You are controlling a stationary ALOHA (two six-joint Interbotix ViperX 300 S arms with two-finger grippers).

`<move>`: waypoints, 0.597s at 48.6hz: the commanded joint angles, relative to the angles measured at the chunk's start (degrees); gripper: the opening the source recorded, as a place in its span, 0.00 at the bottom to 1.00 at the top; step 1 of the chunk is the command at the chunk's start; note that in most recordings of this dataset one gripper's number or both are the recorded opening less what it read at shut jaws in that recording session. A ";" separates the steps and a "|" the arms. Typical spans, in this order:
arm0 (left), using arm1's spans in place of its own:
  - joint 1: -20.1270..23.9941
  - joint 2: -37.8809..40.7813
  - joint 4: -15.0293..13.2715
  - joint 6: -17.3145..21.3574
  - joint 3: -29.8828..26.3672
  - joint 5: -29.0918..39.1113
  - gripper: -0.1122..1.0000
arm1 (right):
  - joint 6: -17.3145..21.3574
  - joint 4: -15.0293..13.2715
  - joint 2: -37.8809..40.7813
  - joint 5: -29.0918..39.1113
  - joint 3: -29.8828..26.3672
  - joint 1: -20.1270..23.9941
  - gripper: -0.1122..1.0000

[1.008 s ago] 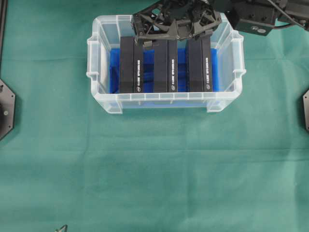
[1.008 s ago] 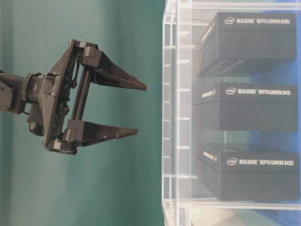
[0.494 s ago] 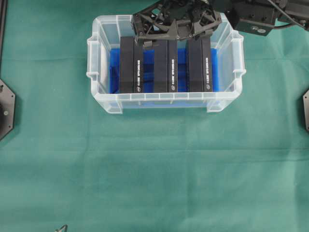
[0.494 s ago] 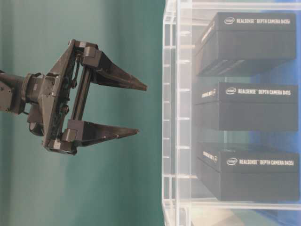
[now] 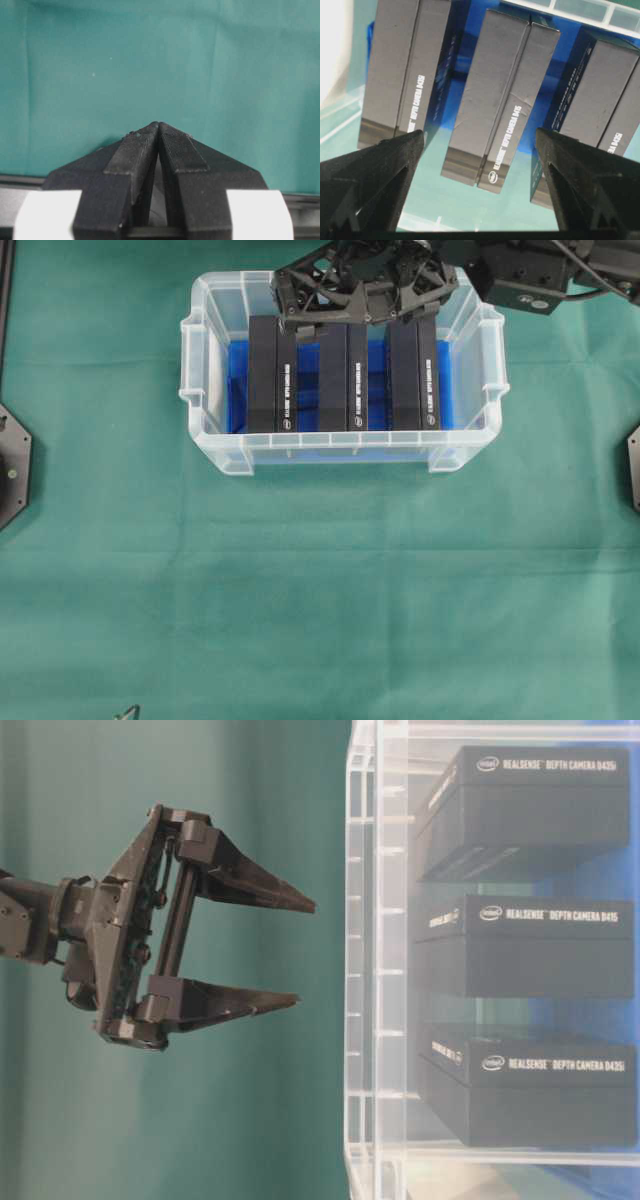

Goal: Take the box out of the case with the right arm.
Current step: 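Lower the right gripper around the middle box and close on it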

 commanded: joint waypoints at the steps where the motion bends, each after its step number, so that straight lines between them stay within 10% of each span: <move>1: -0.09 0.18 0.18 0.00 -1.32 -0.18 0.12 | -0.09 0.00 -0.97 0.00 -0.88 0.18 0.93; 29: -0.09 0.18 0.18 0.00 -1.23 -0.18 0.12 | 0.53 0.09 0.88 -5.10 4.48 0.18 0.93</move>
